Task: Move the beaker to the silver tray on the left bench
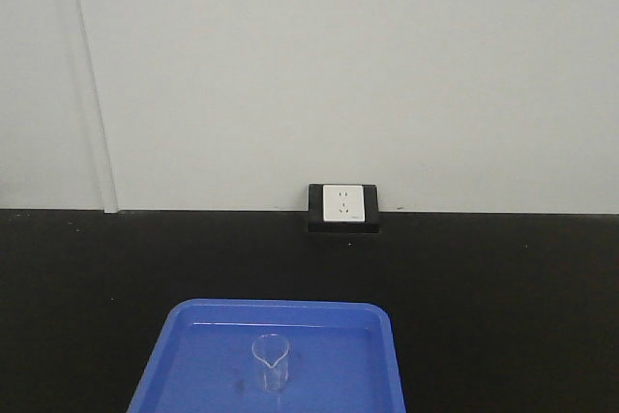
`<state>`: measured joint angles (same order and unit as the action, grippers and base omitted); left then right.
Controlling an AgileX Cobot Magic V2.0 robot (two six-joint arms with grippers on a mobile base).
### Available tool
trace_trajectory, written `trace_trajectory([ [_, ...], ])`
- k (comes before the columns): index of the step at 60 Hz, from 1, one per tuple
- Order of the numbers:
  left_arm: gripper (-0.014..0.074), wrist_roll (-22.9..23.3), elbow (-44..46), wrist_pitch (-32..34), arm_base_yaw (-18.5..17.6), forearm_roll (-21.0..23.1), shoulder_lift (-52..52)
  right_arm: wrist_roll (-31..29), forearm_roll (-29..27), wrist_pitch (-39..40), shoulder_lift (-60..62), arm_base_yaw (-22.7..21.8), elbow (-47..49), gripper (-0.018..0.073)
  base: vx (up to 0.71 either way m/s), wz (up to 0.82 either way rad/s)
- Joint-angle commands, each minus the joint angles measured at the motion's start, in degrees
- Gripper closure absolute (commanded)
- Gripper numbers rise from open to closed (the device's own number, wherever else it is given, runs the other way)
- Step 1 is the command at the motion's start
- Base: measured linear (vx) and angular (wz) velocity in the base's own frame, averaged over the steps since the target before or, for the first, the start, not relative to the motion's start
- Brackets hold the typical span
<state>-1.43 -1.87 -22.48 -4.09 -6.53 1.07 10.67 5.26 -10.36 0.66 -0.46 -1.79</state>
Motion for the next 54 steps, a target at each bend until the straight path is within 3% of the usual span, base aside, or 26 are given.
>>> trace_trajectory([
  [1,0.0595,0.11,-1.14,4.74,-0.2,0.03,0.4,-0.35,0.61,4.95,0.69,-0.26,-0.34,0.0571,0.0,0.0],
  [17,0.0595,0.11,-1.14,4.74,-0.2,0.03,0.4,-0.35,0.61,6.93,0.69,-0.26,-0.34,0.0571,0.0,0.0],
  [28,0.0595,0.11,-1.14,4.74,-0.2,0.03,0.4,-0.25,0.08,19.97,0.61,-0.26,0.88,0.0571,0.0,0.0],
  [35,0.0595,0.11,-1.14,4.74,-0.2,0.03,0.4,-0.31,0.14,22.29,-1.63,-0.26,6.1,0.0571,0.0,0.0],
  [54,0.0595,0.11,-1.14,4.74,-0.2,0.03,0.4,-6.29,2.45,25.84,-32.81,-0.26,24.75,0.0571,0.0,0.0],
])
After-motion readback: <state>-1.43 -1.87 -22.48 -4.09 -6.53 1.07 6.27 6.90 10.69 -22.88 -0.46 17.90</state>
